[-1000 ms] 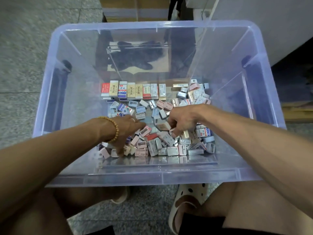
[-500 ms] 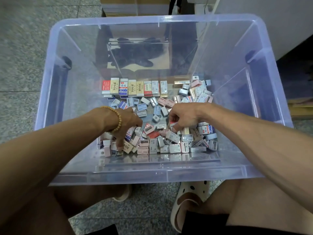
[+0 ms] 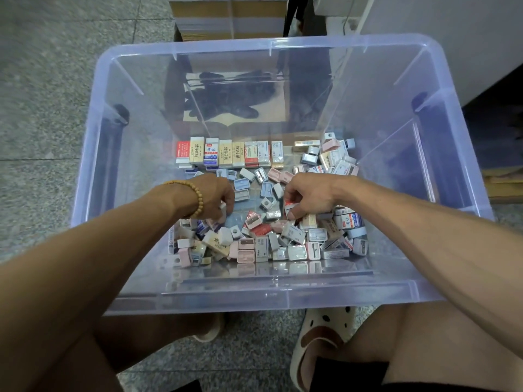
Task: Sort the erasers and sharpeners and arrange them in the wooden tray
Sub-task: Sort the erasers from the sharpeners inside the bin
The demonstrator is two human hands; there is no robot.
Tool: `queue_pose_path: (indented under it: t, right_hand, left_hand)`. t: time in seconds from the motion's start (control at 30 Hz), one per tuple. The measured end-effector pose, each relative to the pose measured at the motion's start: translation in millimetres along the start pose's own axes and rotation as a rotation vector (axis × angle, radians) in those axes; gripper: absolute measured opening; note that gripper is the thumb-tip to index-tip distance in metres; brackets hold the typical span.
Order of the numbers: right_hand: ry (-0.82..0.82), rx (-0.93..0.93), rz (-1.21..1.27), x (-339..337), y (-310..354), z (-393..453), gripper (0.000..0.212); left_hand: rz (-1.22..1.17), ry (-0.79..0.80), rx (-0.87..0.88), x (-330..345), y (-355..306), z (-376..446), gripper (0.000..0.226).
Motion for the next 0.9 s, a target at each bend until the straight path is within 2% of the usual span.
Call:
queue_pose_path:
  t: [0.13, 0.27, 0.33, 0.47, 0.67, 0.77, 0.9]
  right_hand:
    - [-0.013, -0.004, 0.009, -1, 2, -1, 0.018]
    - [-0.04, -0.01, 0.034, -3, 4, -1, 0.021]
    - [-0.069, -0.02, 0.057, -7, 4, -1, 0.019]
    - [-0.12, -0.024, 0.124, -13, 6, -3, 0.014]
    - [-0.159, -0.005, 0.369, -18, 3, -5, 0.015]
    - [-0.179, 0.007, 0.435, -21, 1, -7, 0.018]
    - [-0.18, 0.008, 0.555, -20, 2, -6, 0.039]
  left_hand:
    - [-0.058, -0.005, -0.105, 2, 9, -6, 0.024]
    - [-0.194, -0.103, -0.151, -7, 9, -10, 0.025]
    - [-0.404, -0.125, -0.149, -11, 6, -11, 0.023]
    - [-0.903, -0.069, -0.155, -8, 1, -17, 0.018]
    - [-1.419, -0.006, -0.175, 5, -12, -15, 0.024]
    - [-1.486, -0.04, -0.25, 7, -10, -15, 0.025]
    - [-1.537, -0.12, -0.28, 3, -6, -15, 0.016]
Point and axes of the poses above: each hand's wrist, its own z-axis towards the middle knuckle, its own x-axis out of the palm, y = z × x, the point moved 7 cm from there along z, towards the middle knuckle, and after that the axes turned 3 degrees about -z, right-handed, at the moved point
